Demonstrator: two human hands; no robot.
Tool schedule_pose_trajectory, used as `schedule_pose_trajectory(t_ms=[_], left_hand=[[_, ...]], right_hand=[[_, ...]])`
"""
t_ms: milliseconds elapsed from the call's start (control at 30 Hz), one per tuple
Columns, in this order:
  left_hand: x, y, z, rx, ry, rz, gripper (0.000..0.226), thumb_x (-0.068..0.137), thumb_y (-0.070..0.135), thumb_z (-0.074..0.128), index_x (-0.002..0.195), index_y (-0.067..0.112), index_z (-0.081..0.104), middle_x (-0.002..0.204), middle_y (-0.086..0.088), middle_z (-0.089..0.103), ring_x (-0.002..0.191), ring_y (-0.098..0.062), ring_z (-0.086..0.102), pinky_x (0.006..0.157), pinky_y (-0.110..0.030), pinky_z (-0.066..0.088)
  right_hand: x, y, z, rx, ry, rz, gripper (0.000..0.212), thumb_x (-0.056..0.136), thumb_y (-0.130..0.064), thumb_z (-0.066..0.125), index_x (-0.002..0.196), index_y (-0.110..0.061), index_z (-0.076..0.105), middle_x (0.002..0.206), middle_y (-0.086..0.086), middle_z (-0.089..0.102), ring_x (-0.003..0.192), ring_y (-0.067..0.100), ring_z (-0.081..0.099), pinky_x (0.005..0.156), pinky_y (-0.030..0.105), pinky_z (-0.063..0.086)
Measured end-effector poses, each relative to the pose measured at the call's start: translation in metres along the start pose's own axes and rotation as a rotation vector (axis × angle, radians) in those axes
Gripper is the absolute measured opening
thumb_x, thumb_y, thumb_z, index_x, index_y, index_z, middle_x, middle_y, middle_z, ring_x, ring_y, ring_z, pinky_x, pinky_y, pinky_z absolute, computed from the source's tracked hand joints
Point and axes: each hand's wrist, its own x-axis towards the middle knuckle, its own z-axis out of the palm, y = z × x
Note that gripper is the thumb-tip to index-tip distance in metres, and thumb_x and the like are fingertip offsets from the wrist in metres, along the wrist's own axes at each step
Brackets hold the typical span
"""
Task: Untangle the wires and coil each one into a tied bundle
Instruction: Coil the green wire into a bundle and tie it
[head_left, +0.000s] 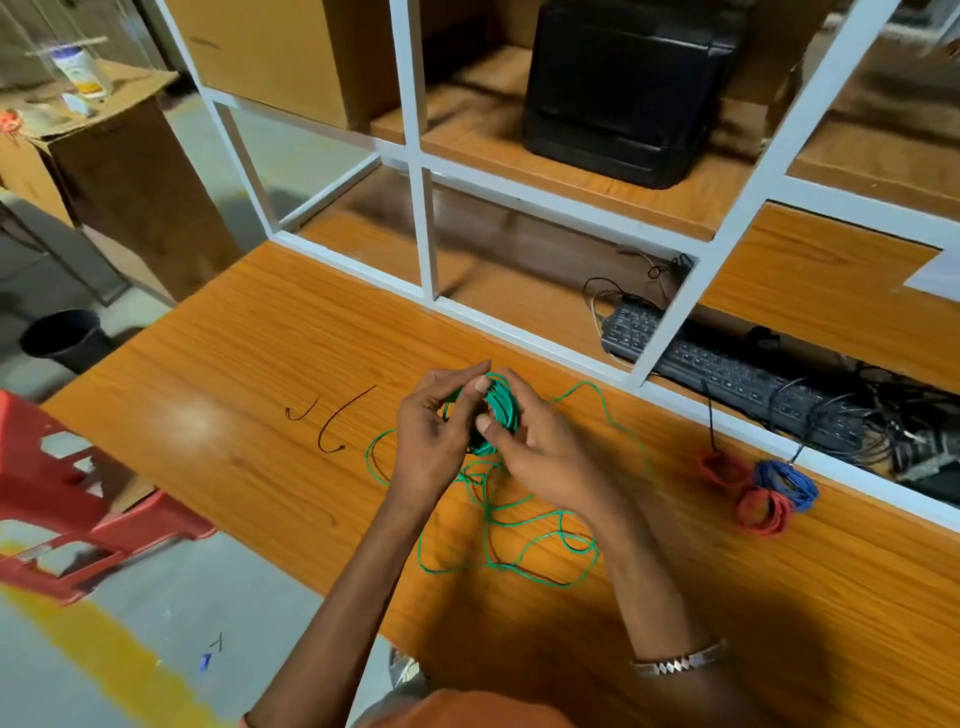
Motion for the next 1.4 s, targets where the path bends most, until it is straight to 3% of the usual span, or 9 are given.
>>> schedule_pose_trajectory(t_ms=[167, 400, 567, 700, 800, 1033, 1167, 1300, 1400], left_hand=[[0.007, -0.025, -0.028, 0.093, -0.126, -0.056, 0.024, 0.106, 0.027, 0.056, 0.122, 0.026, 0.074, 0.1, 0.025, 0.074, 0.097, 0.002, 0.063, 0.086, -0.023, 0.046], [0.016, -0.035, -0.067, -0.204, -0.258, -0.332, 0.032, 0.112, 0.021, 0.042, 0.137, 0.019, 0.062, 0.126, 0.0, 0.073, 0.112, -0.006, 0.067, 0.096, -0.027, 0.056], [0.016, -0.063, -0.102, -0.118, -0.074, -0.317, 0.029, 0.112, 0.017, 0.046, 0.129, 0.014, 0.069, 0.105, 0.002, 0.076, 0.092, -0.005, 0.067, 0.079, -0.019, 0.053], [-0.003, -0.09, -0.133, -0.061, 0.009, -0.34, 0.033, 0.106, 0.032, 0.047, 0.121, 0.02, 0.073, 0.097, 0.004, 0.077, 0.085, -0.007, 0.067, 0.072, -0.023, 0.052], [-0.008, -0.096, -0.153, -0.064, 0.109, -0.373, 0.029, 0.112, 0.023, 0.047, 0.123, 0.013, 0.073, 0.096, 0.0, 0.075, 0.084, 0.0, 0.067, 0.074, -0.016, 0.052], [-0.003, -0.116, -0.21, -0.03, 0.468, -0.421, 0.031, 0.113, 0.024, 0.044, 0.126, 0.016, 0.071, 0.101, -0.006, 0.067, 0.085, -0.007, 0.062, 0.072, -0.021, 0.053], [-0.007, -0.132, -0.233, -0.034, 0.511, -0.428, 0.031, 0.111, 0.035, 0.047, 0.124, 0.026, 0.074, 0.111, -0.011, 0.07, 0.1, -0.02, 0.064, 0.082, -0.047, 0.056], [-0.004, -0.127, -0.236, -0.021, 0.528, -0.428, 0.033, 0.112, 0.033, 0.046, 0.13, 0.021, 0.071, 0.116, -0.011, 0.07, 0.107, -0.019, 0.066, 0.084, -0.042, 0.058], [-0.001, -0.13, -0.238, -0.002, 0.539, -0.413, 0.034, 0.112, 0.032, 0.046, 0.132, 0.018, 0.07, 0.119, -0.01, 0.07, 0.109, -0.016, 0.066, 0.085, -0.038, 0.057]], right_hand=[[0.004, -0.011, 0.032, -0.162, 0.128, -0.105, 0.051, 0.107, -0.021, 0.048, 0.156, -0.011, 0.039, 0.149, 0.01, 0.055, 0.136, 0.02, 0.051, 0.114, 0.03, 0.038], [0.033, -0.012, 0.082, -0.033, 0.195, -0.047, 0.045, 0.107, -0.021, 0.042, 0.152, -0.019, 0.044, 0.14, 0.007, 0.06, 0.127, 0.019, 0.058, 0.107, 0.04, 0.047], [0.063, -0.008, 0.121, 0.196, -0.141, 0.062, 0.042, 0.101, -0.05, 0.048, 0.14, -0.033, 0.053, 0.123, -0.007, 0.07, 0.11, 0.004, 0.066, 0.097, 0.047, 0.056], [0.069, -0.015, 0.136, 0.302, -0.465, 0.166, 0.031, 0.106, -0.033, 0.055, 0.137, -0.033, 0.054, 0.124, -0.01, 0.068, 0.101, -0.011, 0.062, 0.08, 0.021, 0.053], [0.084, -0.011, 0.145, 0.387, -0.612, 0.275, 0.034, 0.103, -0.033, 0.06, 0.137, -0.03, 0.058, 0.126, -0.012, 0.068, 0.112, -0.001, 0.063, 0.078, 0.025, 0.056], [0.178, 0.001, 0.197, 0.21, -0.185, 0.489, 0.017, 0.093, -0.018, 0.075, 0.101, -0.01, 0.062, 0.076, 0.01, 0.061, 0.047, 0.008, 0.051, 0.042, 0.017, 0.039], [0.207, -0.001, 0.234, -0.091, -0.14, 0.535, 0.039, 0.078, -0.041, 0.086, 0.074, -0.012, 0.06, 0.067, 0.009, 0.065, 0.064, 0.025, 0.072, 0.055, 0.032, 0.055], [0.218, 0.004, 0.259, -0.096, -0.14, 0.577, 0.058, 0.075, -0.045, 0.087, 0.103, 0.002, 0.07, 0.082, 0.014, 0.074, 0.058, 0.022, 0.068, 0.032, 0.021, 0.045], [0.224, 0.012, 0.267, -0.004, -0.109, 0.646, 0.038, 0.074, -0.022, 0.091, 0.09, 0.005, 0.07, 0.082, 0.019, 0.074, 0.061, 0.025, 0.067, 0.042, 0.027, 0.055]])
